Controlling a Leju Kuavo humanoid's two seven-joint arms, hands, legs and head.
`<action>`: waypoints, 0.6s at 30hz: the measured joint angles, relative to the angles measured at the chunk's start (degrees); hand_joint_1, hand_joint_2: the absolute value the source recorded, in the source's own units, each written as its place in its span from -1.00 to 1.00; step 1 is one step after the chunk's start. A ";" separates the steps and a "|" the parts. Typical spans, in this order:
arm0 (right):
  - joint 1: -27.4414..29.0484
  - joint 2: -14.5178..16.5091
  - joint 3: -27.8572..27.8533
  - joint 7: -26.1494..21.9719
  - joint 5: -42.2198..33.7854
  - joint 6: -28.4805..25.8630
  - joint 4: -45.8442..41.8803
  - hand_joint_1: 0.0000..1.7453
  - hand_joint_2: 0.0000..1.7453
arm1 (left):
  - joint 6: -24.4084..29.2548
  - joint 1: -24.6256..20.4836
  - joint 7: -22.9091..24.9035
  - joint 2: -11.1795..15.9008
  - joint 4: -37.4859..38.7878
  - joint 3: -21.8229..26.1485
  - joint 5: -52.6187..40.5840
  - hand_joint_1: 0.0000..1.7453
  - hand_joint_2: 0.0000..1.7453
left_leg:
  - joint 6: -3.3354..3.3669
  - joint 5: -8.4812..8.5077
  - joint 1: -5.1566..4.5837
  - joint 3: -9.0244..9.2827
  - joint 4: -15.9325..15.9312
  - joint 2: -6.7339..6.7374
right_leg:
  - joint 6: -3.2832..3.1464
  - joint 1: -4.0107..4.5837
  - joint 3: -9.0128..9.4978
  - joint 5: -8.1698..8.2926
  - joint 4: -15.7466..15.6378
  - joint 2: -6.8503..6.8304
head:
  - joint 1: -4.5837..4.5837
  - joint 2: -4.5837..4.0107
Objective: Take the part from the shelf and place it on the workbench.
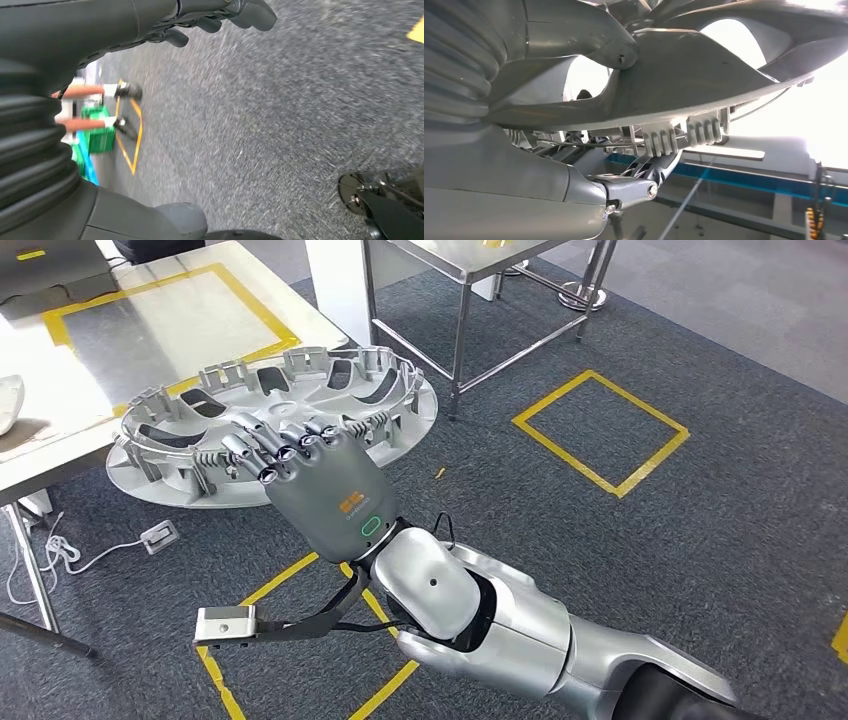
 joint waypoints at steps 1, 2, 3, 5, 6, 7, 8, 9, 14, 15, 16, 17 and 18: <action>0.07 0.03 -0.02 0.11 0.17 0.19 -0.01 1.00 1.00 | 0.09 -0.02 0.21 -0.06 0.00 0.00 0.08 -1.00 1.00 | -0.07 0.04 0.07 -0.02 0.04 -0.82 | -0.40 0.00 1.84 2.19 -4.30 1.18 | 0.02 0.00; 0.13 0.07 -0.07 0.20 0.33 0.34 -0.02 1.00 1.00 | 0.16 -0.06 0.39 -0.14 0.00 0.01 0.15 -1.00 1.00 | -0.27 0.10 0.04 -0.13 0.10 -1.56 | -0.76 -0.02 3.60 3.90 -8.38 2.67 | -0.02 0.00; 0.16 0.10 -0.15 0.25 0.43 0.42 -0.03 1.00 1.00 | 0.21 -0.13 0.51 -0.20 -0.01 0.01 0.16 -1.00 1.00 | -0.59 0.22 0.13 -0.32 0.10 -2.27 | -0.94 0.02 4.88 4.95 -11.41 3.80 | 0.01 0.00; 0.25 0.19 -0.31 0.23 0.51 0.46 -0.07 1.00 1.00 | 0.22 -0.17 0.65 -0.30 0.01 0.02 0.14 -1.00 1.00 | -1.47 0.52 0.42 -0.70 -0.12 -3.44 | -1.01 0.25 5.53 5.21 -13.16 4.46 | 0.07 0.00; 0.27 0.29 -0.38 0.22 0.53 0.48 -0.12 1.00 1.00 | 0.23 -0.13 0.69 -0.27 0.03 0.02 0.12 -1.00 1.00 | -1.96 0.72 0.55 -0.84 -0.38 -4.10 | -1.08 0.22 5.69 5.40 -13.45 3.72 | 0.13 0.00; 0.30 0.44 -0.42 0.26 0.55 0.51 -0.18 1.00 1.00 | 0.22 -0.06 0.74 -0.22 0.06 0.02 0.10 -1.00 1.00 | -2.31 0.71 0.53 -0.96 -0.41 -3.97 | -1.28 0.12 5.98 5.59 -13.82 3.00 | 0.13 0.00; 0.31 0.60 -0.49 0.28 0.56 0.53 -0.25 1.00 1.00 | 0.22 -0.05 0.79 -0.19 0.08 0.02 0.07 -1.00 1.00 | -2.58 0.29 0.37 -1.33 0.14 -2.98 | -1.57 -0.06 6.31 5.81 -14.24 2.25 | -0.06 0.00; 0.34 0.73 -0.58 0.28 0.60 0.57 -0.31 1.00 1.00 | 0.22 -0.10 0.84 -0.15 0.09 0.02 0.04 -1.00 1.00 | -2.84 -0.76 0.21 -2.24 1.91 -1.34 | -1.85 -0.25 6.62 6.01 -14.65 1.37 | -0.24 0.00; 0.74 0.77 -0.90 0.15 0.98 0.70 -0.34 1.00 1.00 | 0.22 -0.30 1.19 -0.08 0.09 0.02 0.01 -1.00 1.00 | -3.90 -5.42 0.41 -8.01 14.37 3.76 | -2.28 -0.14 6.88 5.81 -14.82 -2.63 | -0.58 0.00; 0.87 0.77 -0.90 0.14 1.03 0.78 -0.37 1.00 1.00 | 0.22 -0.26 1.32 -0.02 0.09 0.02 0.01 -1.00 1.00 | -4.00 -4.01 0.46 -6.78 12.30 4.08 | -2.18 -0.16 6.97 5.69 -14.77 -3.31 | -0.58 0.00; 1.00 0.78 -0.90 0.15 1.05 0.88 -0.43 1.00 1.00 | 0.22 -0.24 1.40 0.05 0.08 0.02 0.01 -1.00 1.00 | -4.00 -2.14 0.48 -4.64 8.53 4.86 | -2.02 -0.15 7.07 5.54 -14.66 -3.91 | -0.59 0.00; 1.11 0.78 -0.92 0.16 1.09 0.99 -0.55 1.00 1.00 | 0.21 -0.28 1.45 0.09 0.08 0.02 0.01 -1.00 1.00 | -3.77 -0.88 0.27 -2.46 4.68 6.20 | -1.75 0.02 7.11 5.33 -14.48 -4.43 | -0.61 0.00; 1.22 0.78 -0.96 0.14 1.14 1.12 -0.69 1.00 1.00 | 0.21 -0.36 1.49 0.10 0.07 0.02 0.01 -1.00 1.00 | -3.28 -0.02 0.12 -0.83 1.69 7.18 | -1.47 0.22 7.13 5.12 -14.30 -4.89 | -0.54 0.00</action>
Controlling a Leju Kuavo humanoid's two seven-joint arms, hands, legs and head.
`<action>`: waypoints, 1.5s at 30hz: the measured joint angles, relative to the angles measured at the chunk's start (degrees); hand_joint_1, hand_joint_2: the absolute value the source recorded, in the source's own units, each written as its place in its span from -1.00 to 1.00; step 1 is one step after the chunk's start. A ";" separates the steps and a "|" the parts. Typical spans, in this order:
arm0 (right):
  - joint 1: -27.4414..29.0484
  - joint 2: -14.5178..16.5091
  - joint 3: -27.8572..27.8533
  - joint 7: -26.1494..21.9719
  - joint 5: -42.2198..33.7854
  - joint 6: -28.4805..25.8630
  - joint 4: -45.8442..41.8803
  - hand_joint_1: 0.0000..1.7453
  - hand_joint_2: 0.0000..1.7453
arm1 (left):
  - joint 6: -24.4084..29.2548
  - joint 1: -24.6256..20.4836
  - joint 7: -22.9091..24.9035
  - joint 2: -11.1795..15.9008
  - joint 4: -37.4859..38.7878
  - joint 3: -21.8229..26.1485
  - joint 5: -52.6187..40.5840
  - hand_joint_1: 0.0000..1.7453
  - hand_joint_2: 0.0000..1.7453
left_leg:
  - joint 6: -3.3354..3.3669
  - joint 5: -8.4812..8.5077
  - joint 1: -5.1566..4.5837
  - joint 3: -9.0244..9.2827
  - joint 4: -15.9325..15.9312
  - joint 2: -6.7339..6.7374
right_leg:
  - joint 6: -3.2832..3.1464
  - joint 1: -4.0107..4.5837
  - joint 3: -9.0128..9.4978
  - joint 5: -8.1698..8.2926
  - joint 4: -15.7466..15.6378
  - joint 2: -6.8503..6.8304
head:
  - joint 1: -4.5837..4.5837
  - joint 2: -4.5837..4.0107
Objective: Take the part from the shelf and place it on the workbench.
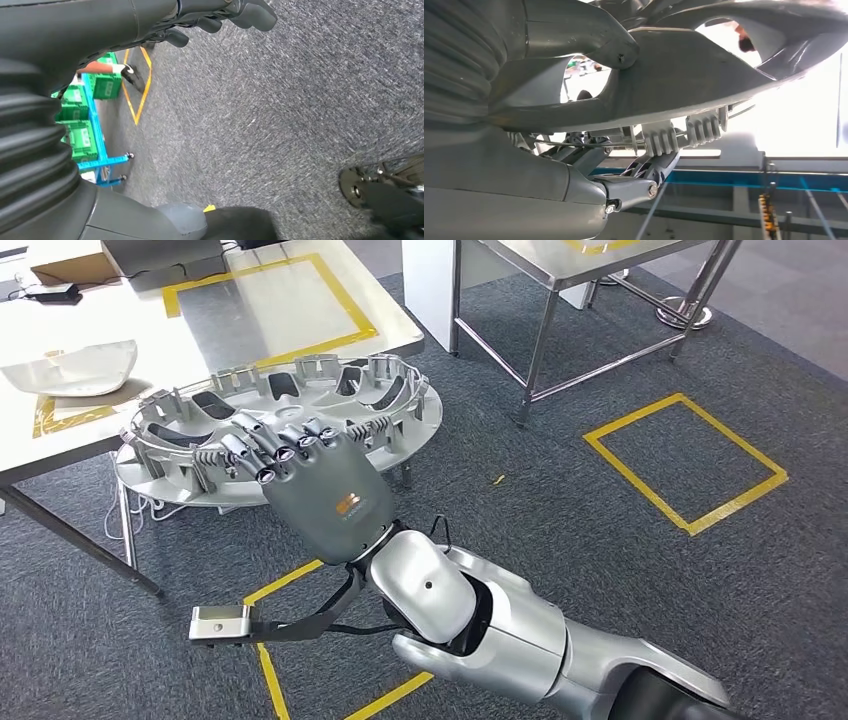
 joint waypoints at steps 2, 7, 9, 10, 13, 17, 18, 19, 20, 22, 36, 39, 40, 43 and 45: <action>0.15 0.02 -0.10 -0.14 0.17 0.14 -0.32 1.00 1.00 | 0.01 -0.09 0.08 -0.02 0.01 0.00 0.03 -1.00 1.00 | 1.16 0.11 -0.31 0.96 -2.08 0.71 | 0.54 0.48 0.04 -0.30 0.22 -0.89 | 0.15 0.00; 0.44 0.08 -0.54 -0.49 0.48 0.25 -0.85 1.00 1.00 | 0.04 -0.08 0.36 0.11 -0.01 0.20 0.87 -1.00 1.00 | 2.98 0.59 0.19 0.69 -2.30 -2.60 | 2.07 -0.08 -2.07 -4.14 5.87 2.06 | 0.37 0.00; 0.83 -0.08 -0.70 -0.71 0.55 0.23 -0.90 1.00 1.00 | 0.06 -0.18 0.34 0.13 0.01 0.28 1.00 -1.00 1.00 | 3.24 0.68 0.20 0.51 -2.22 -3.96 | 2.24 -0.13 -5.82 -7.59 13.64 4.05 | 0.51 0.00; 1.05 -0.16 -0.74 -0.81 0.57 0.20 -0.90 1.00 1.00 | 0.08 -0.17 0.34 0.13 0.01 0.36 1.04 -1.00 1.00 | 3.25 0.70 0.20 0.43 -2.14 -4.69 | 2.23 -0.14 -7.22 -8.23 16.26 4.32 | 0.52 0.00; 1.44 -0.32 -0.77 -0.96 0.56 0.10 -0.90 1.00 1.00 | 0.20 -0.03 0.36 0.13 0.02 0.55 1.21 -1.00 1.00 | 3.11 0.77 0.22 0.31 -1.84 -7.04 | 1.84 -0.29 -5.56 -4.28 11.98 5.19 | 0.56 0.00; 1.46 -0.36 -0.88 -1.25 0.57 -0.05 -0.90 1.00 1.00 | 0.32 0.06 0.37 0.08 0.02 0.64 1.41 -1.00 1.00 | 1.89 1.16 0.28 -0.30 -1.75 -9.46 | 1.33 -0.37 -1.01 -0.49 1.36 8.89 | 0.64 0.00; 1.44 -0.35 -0.89 -1.33 0.57 -0.09 -0.90 1.00 1.00 | 0.34 0.16 0.38 0.10 0.02 0.67 1.45 -1.00 1.00 | 1.38 1.37 0.30 -0.46 -1.92 -10.02 | 1.19 -0.22 -0.97 -0.42 1.20 8.54 | 0.66 0.00; 1.44 -0.32 -0.90 -1.36 0.57 -0.10 -0.90 1.00 1.00 | 0.34 0.30 0.40 0.19 0.04 0.69 1.50 -1.00 1.00 | 1.00 1.52 0.39 -0.64 -2.05 -10.15 | 0.86 -0.26 -0.85 -0.22 1.01 7.87 | 0.67 0.00; 1.44 -0.27 -0.90 -1.34 0.57 -0.10 -0.89 1.00 1.00 | 0.35 0.42 0.42 0.23 0.06 0.73 1.55 -1.00 1.00 | 0.70 1.36 0.36 -0.89 -1.79 -9.36 | 0.45 -0.31 -0.69 0.01 0.77 7.25 | 0.61 0.00; 1.43 -0.18 -0.96 -1.33 0.56 -0.10 -0.88 1.00 1.00 | 0.36 0.46 0.49 0.32 0.09 0.91 1.65 -1.00 1.00 | 0.25 -0.90 0.19 -2.66 1.78 -6.20 | -0.29 -0.49 -0.46 0.36 0.34 5.75 | 0.36 0.00; 1.50 -0.14 -1.74 -0.79 -1.47 -0.84 -0.48 1.00 1.00 | 0.37 0.59 0.50 0.42 0.15 1.60 1.62 -1.00 1.00 | 1.43 -0.36 -0.08 1.19 -1.75 -2.46 | -0.83 0.51 -0.69 -0.08 0.76 1.09 | 0.34 0.00; 1.56 -0.15 -1.80 -0.46 -1.27 -1.41 -0.36 1.00 1.00 | 0.26 0.58 0.37 0.40 0.15 1.60 1.30 -1.00 1.00 | 1.85 -0.35 -0.19 1.08 -1.72 -2.40 | -0.21 0.44 -0.62 0.27 0.31 1.12 | 0.34 0.00; 1.64 -0.15 -1.81 -0.42 -1.11 -1.62 -0.36 1.00 1.00 | 0.21 0.57 0.35 0.40 0.15 1.60 1.20 -1.00 1.00 | 1.93 -0.34 -0.21 1.05 -1.71 -2.38 | 0.03 0.42 -0.61 0.35 0.22 1.13 | 0.34 0.00; 2.09 -0.14 -1.80 -0.03 -0.40 -2.01 -0.41 1.00 1.00 | 0.11 0.56 0.25 0.40 0.15 1.60 0.88 -1.00 1.00 | 2.13 -0.31 -0.31 1.00 -1.67 -2.37 | 0.80 0.30 -0.59 0.45 0.09 1.15 | 0.33 0.00; 2.51 -0.14 -1.80 0.35 0.21 -2.03 -0.55 1.00 1.00 | -0.02 0.55 0.11 0.42 0.15 1.60 0.78 -1.00 1.00 | 2.32 -0.35 -0.46 0.93 -1.55 -2.36 | 1.22 0.15 -0.56 0.55 -0.03 1.12 | 0.32 0.00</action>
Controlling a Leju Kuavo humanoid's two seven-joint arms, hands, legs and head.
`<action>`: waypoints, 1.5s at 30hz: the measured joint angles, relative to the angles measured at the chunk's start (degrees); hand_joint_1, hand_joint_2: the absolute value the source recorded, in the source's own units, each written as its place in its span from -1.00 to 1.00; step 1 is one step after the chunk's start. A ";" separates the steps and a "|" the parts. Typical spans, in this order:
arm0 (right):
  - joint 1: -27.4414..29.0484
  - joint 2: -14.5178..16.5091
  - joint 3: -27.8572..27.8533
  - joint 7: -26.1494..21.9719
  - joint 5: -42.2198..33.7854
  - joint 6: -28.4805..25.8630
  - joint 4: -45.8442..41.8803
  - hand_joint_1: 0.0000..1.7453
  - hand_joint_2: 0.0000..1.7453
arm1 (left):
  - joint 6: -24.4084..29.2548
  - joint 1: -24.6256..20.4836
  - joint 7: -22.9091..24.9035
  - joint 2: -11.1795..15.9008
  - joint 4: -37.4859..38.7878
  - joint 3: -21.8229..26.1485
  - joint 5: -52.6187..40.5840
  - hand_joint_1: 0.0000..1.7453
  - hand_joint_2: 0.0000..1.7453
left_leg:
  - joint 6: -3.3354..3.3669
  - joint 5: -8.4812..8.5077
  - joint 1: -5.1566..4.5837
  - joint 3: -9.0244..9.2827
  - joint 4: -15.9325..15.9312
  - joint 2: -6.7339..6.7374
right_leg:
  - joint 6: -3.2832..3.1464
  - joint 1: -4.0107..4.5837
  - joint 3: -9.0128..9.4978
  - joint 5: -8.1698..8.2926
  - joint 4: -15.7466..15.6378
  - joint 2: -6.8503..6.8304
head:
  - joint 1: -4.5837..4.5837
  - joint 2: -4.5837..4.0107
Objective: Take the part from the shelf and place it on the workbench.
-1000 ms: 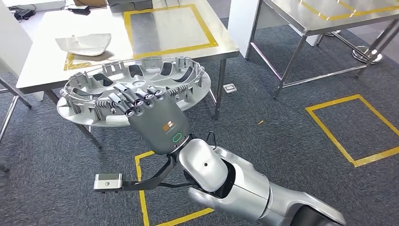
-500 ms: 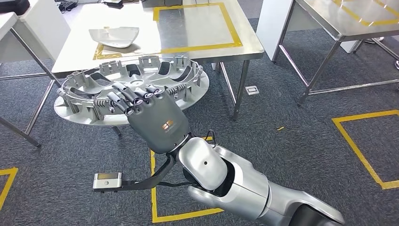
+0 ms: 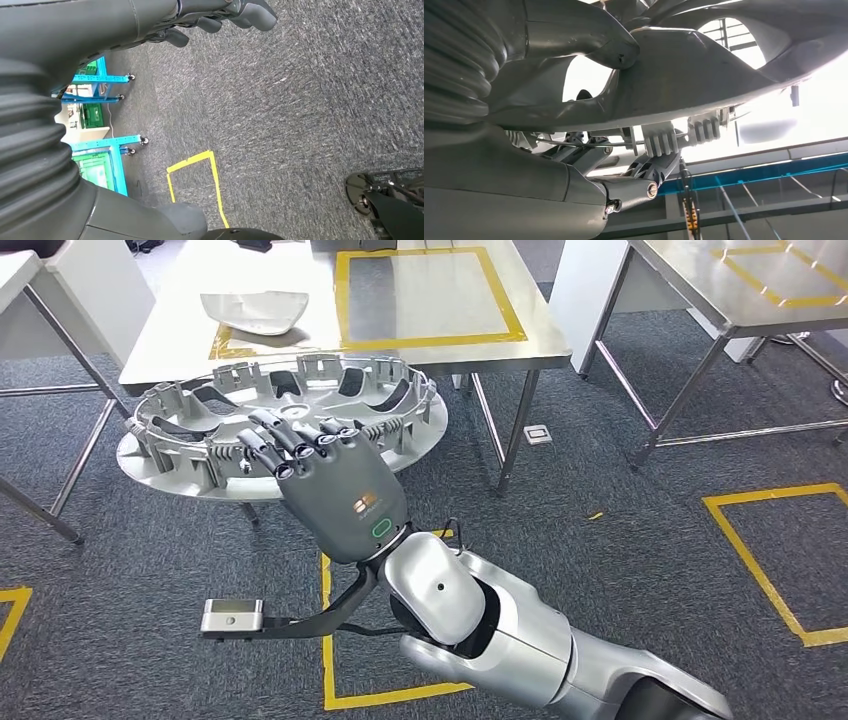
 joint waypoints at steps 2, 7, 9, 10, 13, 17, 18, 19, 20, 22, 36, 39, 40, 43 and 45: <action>0.41 0.02 -0.05 0.25 0.49 0.00 -0.30 1.00 1.00 | -0.10 0.00 -0.10 0.05 0.00 0.00 -0.08 -1.00 1.00 | 0.52 -0.08 -0.20 -0.13 0.04 -0.01 | 0.60 -0.22 0.06 0.19 -0.24 -0.13 | -0.02 0.00; 0.88 0.06 -0.52 0.32 0.91 -0.03 -0.99 1.00 1.00 | -0.13 -0.13 -0.17 -0.06 -0.02 0.00 -0.22 -1.00 1.00 | 1.51 1.13 0.54 0.77 -1.98 -0.29 | 1.54 -0.45 -2.65 -3.67 5.90 2.58 | 0.11 0.00; 1.20 -0.05 -0.67 0.28 0.91 -0.04 -1.07 1.00 1.00 | -0.13 -0.22 -0.23 -0.06 -0.04 0.00 -0.26 -1.00 1.00 | 1.52 1.23 0.65 0.60 -1.95 -0.56 | 1.78 -0.66 -6.23 -7.10 13.49 3.43 | 0.15 0.00; 1.44 -0.12 -0.70 0.27 0.91 -0.04 -1.07 1.00 1.00 | -0.13 -0.21 -0.25 -0.08 -0.04 0.00 -0.27 -1.00 1.00 | 1.37 1.24 0.74 0.52 -1.85 -0.77 | 1.92 -0.82 -7.33 -7.65 15.78 3.49 | 0.15 0.00; 1.84 -0.27 -0.85 0.32 0.93 0.02 -1.07 1.00 1.00 | -0.16 -0.16 -0.27 -0.19 -0.03 0.00 -0.30 -1.00 1.00 | 0.30 0.97 1.45 0.20 -1.01 -1.55 | 2.57 -1.60 -4.01 -3.48 9.31 3.53 | 0.17 0.00; 2.17 -0.32 -1.26 0.13 1.56 0.10 -1.24 1.00 1.00 | -0.15 -0.17 -0.31 -0.01 -0.09 -0.01 -0.62 -1.00 1.00 | -1.87 0.47 1.48 -0.45 0.09 -2.19 | 1.65 -1.62 -0.55 -1.59 2.06 4.34 | 0.33 0.00; 2.23 -0.33 -1.35 0.01 1.73 0.08 -1.28 1.00 1.00 | -0.15 -0.15 -0.31 -0.03 -0.08 -0.01 -0.67 -1.00 1.00 | -2.26 0.56 1.57 -0.39 -0.09 -2.24 | 0.98 -1.59 -0.57 -1.51 2.10 4.26 | 0.33 0.00; 2.27 -0.33 -1.41 -0.08 1.85 0.05 -1.28 1.00 1.00 | -0.14 -0.13 -0.31 -0.04 -0.07 -0.01 -0.70 -1.00 1.00 | -2.59 0.57 1.67 -0.41 -0.14 -2.15 | 0.47 -1.58 -0.54 -1.41 2.02 4.15 | 0.34 0.00; 2.27 -0.33 -1.45 -0.16 1.91 0.02 -1.27 1.00 1.00 | -0.14 -0.13 -0.33 -0.04 -0.07 0.00 -0.73 -1.00 1.00 | -2.81 0.18 1.74 -0.71 0.41 -1.89 | 0.00 -1.57 -0.46 -1.30 1.94 4.05 | 0.32 0.00; 2.22 -0.33 -1.51 -0.33 1.79 -0.09 -1.18 1.00 1.00 | -0.10 -0.13 -0.46 -0.04 -0.07 0.00 -0.78 -1.00 1.00 | -2.94 -2.29 1.68 -3.03 5.05 -1.29 | -0.74 -1.54 -0.31 -1.18 1.77 3.82 | 0.25 0.00; 0.16 -0.37 -1.52 -1.15 -1.63 -2.56 1.28 1.00 1.00 | 0.20 0.11 -1.25 0.17 -0.05 0.07 -1.02 -1.00 1.00 | 0.71 0.19 0.39 -0.31 -0.18 -1.17 | 0.96 -0.44 0.29 -3.07 3.82 3.57 | 0.36 0.00; 0.21 -0.40 -1.52 -0.97 -1.83 -2.69 1.29 1.00 1.00 | 0.33 0.04 -1.33 0.17 -0.06 0.23 -1.08 -1.00 1.00 | 1.35 -0.31 0.40 0.19 -0.23 -1.41 | 1.44 -0.50 -5.39 -7.09 13.35 3.63 | 0.45 0.00; 0.31 -0.42 -1.52 -0.91 -1.80 -2.71 1.30 1.00 1.00 | 0.33 0.07 -1.32 0.14 -0.05 0.30 -1.09 -1.00 1.00 | 1.42 -0.53 0.36 0.33 -0.20 -1.48 | 1.50 -0.49 -7.45 -7.86 16.17 3.63 | 0.46 0.00; 0.59 -0.45 -1.50 -0.72 -1.69 -2.67 1.30 1.00 1.00 | 0.33 0.26 -1.19 0.11 -0.04 0.46 -1.10 -1.00 1.00 | 1.28 -1.41 0.31 1.43 -0.15 -1.74 | 1.22 -0.45 -7.82 -3.56 12.95 3.64 | 0.48 0.00; 0.61 -0.46 -1.50 -0.70 -1.62 -2.63 1.30 1.00 1.00 | 0.33 0.27 -1.12 0.07 -0.04 0.52 -1.14 -1.00 1.00 | 0.91 -2.08 0.28 2.24 -0.13 -1.89 | 0.64 -0.22 -4.90 0.47 4.97 3.63 | 0.46 0.00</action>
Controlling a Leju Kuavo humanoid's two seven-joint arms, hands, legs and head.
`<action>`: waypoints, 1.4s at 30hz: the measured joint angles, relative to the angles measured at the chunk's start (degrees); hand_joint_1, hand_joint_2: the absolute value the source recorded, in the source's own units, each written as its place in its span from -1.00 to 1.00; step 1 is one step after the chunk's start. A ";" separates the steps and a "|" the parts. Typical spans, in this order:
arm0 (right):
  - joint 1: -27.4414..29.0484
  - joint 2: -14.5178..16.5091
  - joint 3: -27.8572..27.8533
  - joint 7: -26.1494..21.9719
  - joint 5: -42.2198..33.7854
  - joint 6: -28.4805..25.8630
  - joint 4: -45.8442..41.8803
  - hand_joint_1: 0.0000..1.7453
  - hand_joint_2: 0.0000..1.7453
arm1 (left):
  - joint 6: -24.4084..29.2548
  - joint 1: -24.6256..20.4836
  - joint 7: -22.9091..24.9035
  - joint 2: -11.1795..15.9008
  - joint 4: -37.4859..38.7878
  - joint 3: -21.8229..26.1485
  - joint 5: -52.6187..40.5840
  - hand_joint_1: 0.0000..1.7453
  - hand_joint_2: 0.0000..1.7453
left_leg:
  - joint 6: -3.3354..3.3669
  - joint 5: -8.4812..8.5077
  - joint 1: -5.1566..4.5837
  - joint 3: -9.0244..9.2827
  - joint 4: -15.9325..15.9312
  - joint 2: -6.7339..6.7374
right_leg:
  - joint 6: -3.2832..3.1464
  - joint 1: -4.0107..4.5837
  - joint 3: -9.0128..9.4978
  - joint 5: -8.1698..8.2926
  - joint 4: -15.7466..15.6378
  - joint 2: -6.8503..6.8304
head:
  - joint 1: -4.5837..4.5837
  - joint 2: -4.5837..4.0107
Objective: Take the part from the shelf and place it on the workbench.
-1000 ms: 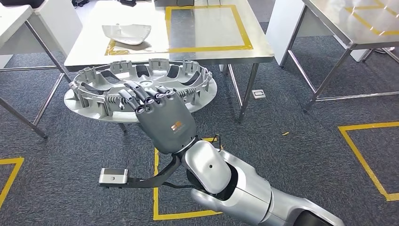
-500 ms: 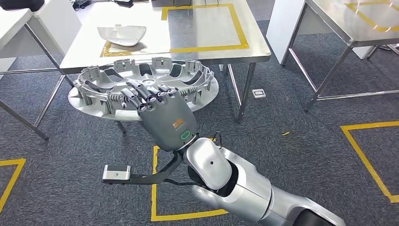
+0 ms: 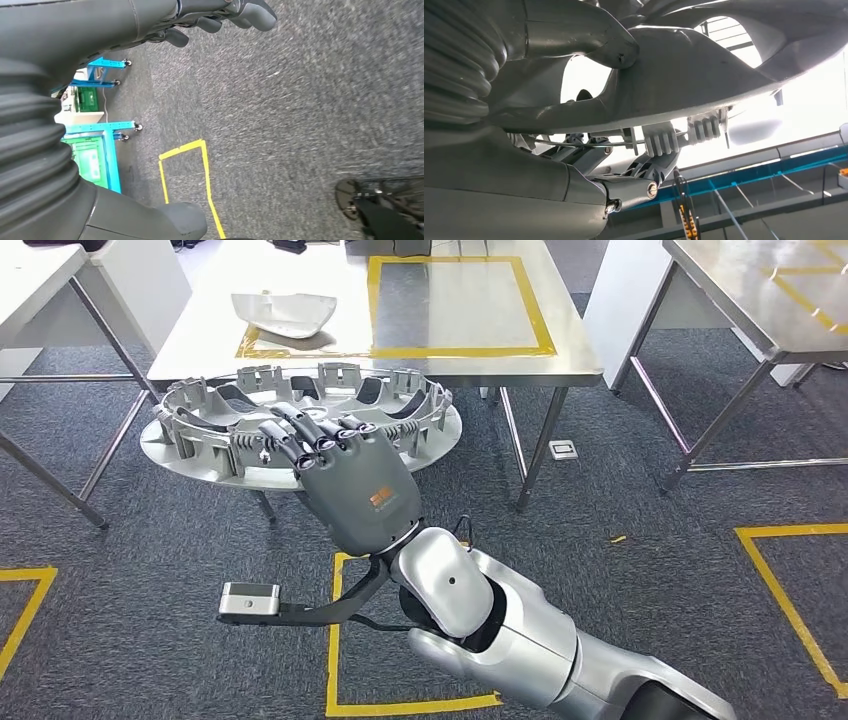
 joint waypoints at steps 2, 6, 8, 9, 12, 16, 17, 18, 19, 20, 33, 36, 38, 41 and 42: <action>-0.06 0.01 0.00 -0.06 0.14 -0.01 0.00 1.00 1.00 | 0.00 -0.08 0.01 -0.05 0.00 0.07 -0.04 -1.00 1.00 | -0.71 -0.34 -0.05 0.33 0.01 -0.04 | -0.71 0.36 1.59 0.63 -3.90 0.02 | -0.03 0.00; -0.11 0.09 -0.01 -0.05 0.31 0.04 0.03 1.00 1.00 | 0.03 -0.13 0.09 -0.06 -0.02 0.35 -0.04 -1.00 1.00 | -2.05 -0.58 -0.11 0.20 2.16 0.18 | -2.27 0.02 3.59 0.33 -4.71 -0.02 | -0.22 0.00; -0.15 0.12 -0.02 -0.08 0.34 0.04 0.14 1.00 1.00 | 0.03 -0.21 0.10 -0.05 -0.03 0.41 -0.03 -1.00 1.00 | -2.55 -2.27 0.03 -3.17 7.72 0.46 | -2.79 -0.15 4.73 -0.32 -4.90 -0.13 | -0.46 0.00; -0.16 0.12 -0.02 -0.18 0.38 -0.01 0.24 1.00 1.00 | 0.03 -0.21 0.09 -0.04 -0.02 0.43 -0.02 -1.00 1.00 | -2.81 -3.48 0.10 -5.56 11.22 0.54 | -2.91 -0.17 5.11 -0.73 -4.90 -0.11 | -0.57 0.00; -0.10 0.11 -0.02 -0.35 0.43 -0.19 0.65 1.00 1.00 | 0.03 0.09 0.10 -0.01 0.00 0.50 0.05 -1.00 1.00 | -3.21 -4.11 0.29 -9.80 15.01 0.71 | -2.78 -0.25 6.70 -2.17 -4.88 0.06 | -0.58 0.00; -0.07 0.11 -0.02 -0.34 0.34 -0.24 1.14 1.00 1.00 | 0.03 0.29 0.02 0.05 0.06 0.63 0.08 -1.00 1.00 | -2.63 3.96 0.32 -6.16 2.20 1.38 | -1.70 -0.35 9.53 -4.67 -4.81 0.08 | -0.61 0.00; -0.11 0.14 -0.01 -0.35 0.36 -0.28 1.21 1.00 1.00 | 0.03 0.28 -0.02 0.03 0.08 0.69 0.08 -1.00 1.00 | -2.20 4.82 0.20 -5.63 0.55 1.50 | -1.27 -0.29 9.80 -5.16 -4.92 0.06 | -0.63 0.00; -0.15 0.17 -0.01 -0.36 0.39 -0.33 1.27 1.00 1.00 | 0.02 0.29 -0.03 0.00 0.10 0.74 0.08 -1.00 1.00 | -1.66 4.67 0.09 -5.44 0.02 1.54 | -0.83 -0.18 10.04 -5.37 -4.91 0.07 | -0.65 0.00; -0.19 0.20 0.00 -0.36 0.42 -0.38 1.30 1.00 1.00 | 0.02 0.28 -0.04 -0.01 0.11 0.78 0.08 -1.00 1.00 | -1.04 4.29 0.04 -5.14 0.03 1.44 | -0.49 -0.16 10.16 -5.41 -4.94 0.06 | -0.66 0.00; -0.18 0.23 0.01 -0.33 0.41 -0.38 1.32 1.00 1.00 | 0.03 0.35 -0.02 -0.01 0.10 0.80 0.08 -1.00 1.00 | -0.56 4.20 0.07 -4.78 -0.11 1.27 | -0.17 -0.20 10.05 -5.25 -4.28 0.04 | -0.62 0.00; 0.30 -0.05 0.02 -0.39 0.57 -0.41 1.95 1.00 1.00 | 0.02 0.44 -0.34 -0.29 0.31 0.89 0.14 -1.00 1.00 | 0.09 -3.38 -0.81 3.63 -0.21 -0.17 | -1.89 1.08 -1.54 4.12 -4.30 0.62 | -0.29 0.00; 0.24 0.18 0.02 -0.35 0.66 -0.37 1.91 1.00 1.00 | 0.04 0.38 -0.43 -0.25 0.25 0.91 0.21 -1.00 1.00 | -0.70 -3.35 -0.82 3.82 1.80 -0.09 | -2.35 0.83 0.08 3.58 -4.92 0.79 | -0.31 0.00; 0.22 0.30 0.02 -0.33 0.70 -0.34 1.89 1.00 1.00 | 0.08 0.32 -0.48 -0.24 0.25 0.92 0.21 -1.00 1.00 | -1.28 -3.16 -0.65 0.39 7.11 0.25 | -2.88 0.57 1.45 2.72 -5.05 0.71 | -0.38 0.00; 0.22 0.30 0.02 -0.39 0.79 -0.34 1.90 1.00 1.00 | 0.09 0.50 -0.52 -0.21 0.27 0.94 0.21 -1.00 1.00 | -2.24 -7.32 -0.29 -6.43 15.30 0.60 | -3.05 0.33 3.46 0.83 -5.05 0.72 | -0.44 0.00; 0.25 0.30 0.02 -0.38 0.79 -0.33 1.90 1.00 1.00 | 0.08 0.61 -0.51 -0.15 0.27 0.95 0.21 -1.00 1.00 | -2.43 -8.82 -0.19 -7.70 15.71 0.67 | -2.94 0.21 4.35 0.11 -5.05 0.79 | -0.43 0.00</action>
